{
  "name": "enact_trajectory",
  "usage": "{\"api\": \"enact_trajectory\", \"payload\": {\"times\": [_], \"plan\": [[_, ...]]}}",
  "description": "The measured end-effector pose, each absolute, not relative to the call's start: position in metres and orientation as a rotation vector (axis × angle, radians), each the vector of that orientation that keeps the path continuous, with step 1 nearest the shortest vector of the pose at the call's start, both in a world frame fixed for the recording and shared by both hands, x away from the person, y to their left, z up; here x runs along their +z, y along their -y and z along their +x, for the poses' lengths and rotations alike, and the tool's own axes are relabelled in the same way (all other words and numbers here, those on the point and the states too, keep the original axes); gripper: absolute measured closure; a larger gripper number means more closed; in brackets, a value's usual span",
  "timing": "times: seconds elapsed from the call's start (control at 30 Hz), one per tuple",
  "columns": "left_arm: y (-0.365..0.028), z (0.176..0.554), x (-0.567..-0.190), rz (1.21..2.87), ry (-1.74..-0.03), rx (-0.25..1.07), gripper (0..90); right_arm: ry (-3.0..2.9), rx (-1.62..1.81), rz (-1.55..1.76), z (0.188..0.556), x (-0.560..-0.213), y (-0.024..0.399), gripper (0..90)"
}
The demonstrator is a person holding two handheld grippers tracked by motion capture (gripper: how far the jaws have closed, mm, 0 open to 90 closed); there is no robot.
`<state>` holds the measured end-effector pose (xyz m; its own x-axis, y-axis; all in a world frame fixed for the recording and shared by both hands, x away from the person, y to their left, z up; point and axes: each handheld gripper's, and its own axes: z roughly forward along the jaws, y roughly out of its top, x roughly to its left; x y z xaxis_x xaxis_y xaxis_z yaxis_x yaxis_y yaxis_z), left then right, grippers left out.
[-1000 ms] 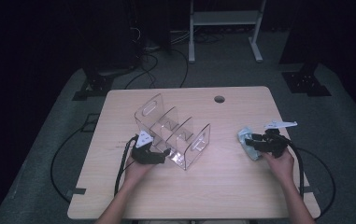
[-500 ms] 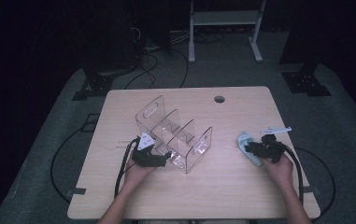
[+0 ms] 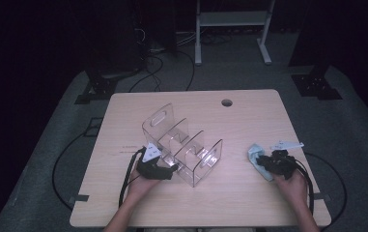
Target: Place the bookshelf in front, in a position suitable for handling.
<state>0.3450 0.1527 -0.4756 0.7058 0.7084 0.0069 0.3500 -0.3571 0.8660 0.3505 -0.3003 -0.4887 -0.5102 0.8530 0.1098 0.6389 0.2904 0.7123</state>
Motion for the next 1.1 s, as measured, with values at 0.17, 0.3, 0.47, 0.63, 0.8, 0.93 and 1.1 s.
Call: {"api": "enact_trajectory", "payload": {"times": [0.17, 0.3, 0.47, 0.63, 0.8, 0.93, 1.1], "plan": [[-0.151, 0.345, -0.476, 1.962, -0.821, 0.488, 8.2, -2.281, 1.098, 1.463, 0.35, -0.485, 0.297, 83.1], [-0.146, 0.347, -0.476, 1.958, -0.831, 0.495, 8.2, -2.308, 1.287, 1.398, 0.345, -0.474, 0.287, 83.8], [-0.143, 0.347, -0.476, 1.954, -0.838, 0.499, 8.2, -2.28, 1.424, 1.235, 0.334, -0.447, 0.267, 83.9], [-0.141, 0.345, -0.476, 1.953, -0.847, 0.503, 8.2, -2.254, 1.514, 1.055, 0.32, -0.421, 0.23, 83.9], [-0.14, 0.341, -0.476, 1.957, -0.852, 0.504, 8.2, -2.19, 1.477, 0.967, 0.32, -0.414, 0.207, 83.5], [-0.141, 0.341, -0.476, 1.957, -0.845, 0.505, 8.2, -2.243, 1.411, 1.015, 0.331, -0.437, 0.201, 83.5], [-0.141, 0.341, -0.476, 1.956, -0.842, 0.506, 8.2, -2.293, 1.376, 1.089, 0.338, -0.458, 0.202, 83.6]]}}
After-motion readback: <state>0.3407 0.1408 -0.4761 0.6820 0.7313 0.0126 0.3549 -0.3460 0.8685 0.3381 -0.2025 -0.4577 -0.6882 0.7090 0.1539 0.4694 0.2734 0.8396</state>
